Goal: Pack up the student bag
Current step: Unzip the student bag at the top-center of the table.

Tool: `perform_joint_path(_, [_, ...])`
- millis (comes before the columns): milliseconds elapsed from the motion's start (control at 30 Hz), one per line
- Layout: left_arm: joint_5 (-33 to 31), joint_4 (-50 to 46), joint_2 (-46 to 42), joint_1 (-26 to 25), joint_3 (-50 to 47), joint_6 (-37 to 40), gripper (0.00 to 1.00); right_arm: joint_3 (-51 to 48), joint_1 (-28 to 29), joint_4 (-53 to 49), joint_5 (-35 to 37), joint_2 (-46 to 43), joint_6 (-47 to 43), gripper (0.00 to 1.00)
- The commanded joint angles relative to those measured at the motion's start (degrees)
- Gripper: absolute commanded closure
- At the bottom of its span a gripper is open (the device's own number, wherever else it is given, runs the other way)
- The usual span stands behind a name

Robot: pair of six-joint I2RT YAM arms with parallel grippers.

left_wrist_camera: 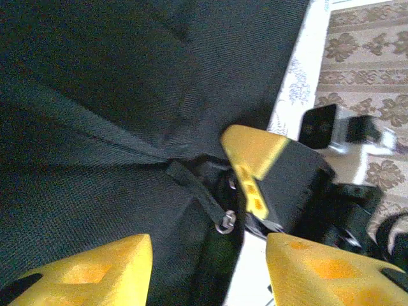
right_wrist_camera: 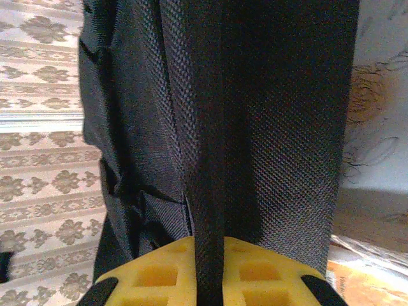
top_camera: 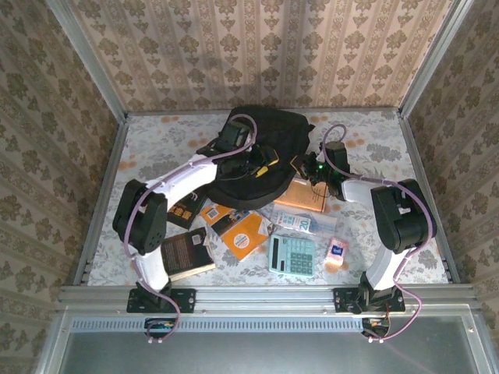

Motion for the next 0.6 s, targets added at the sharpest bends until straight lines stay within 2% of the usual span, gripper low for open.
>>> perform_joint_path(0, [1.9,2.3,0.5,-0.1,-0.3,-5.6,0.48,-2.0,0.1,15.9,-0.7,-2.4,3.4,1.00])
perform_joint_path(300, [4.2,13.4,3.6,-0.3,-4.4,-13.4,0.48,-4.1,1.6,25.6,-2.8,-1.1,4.2,1.00])
perform_joint_path(567, [4.9,19.9,7.3,-0.5,-3.8,-16.1,0.52,-5.4,2.7,29.7,-3.5,0.3,4.2,1.00])
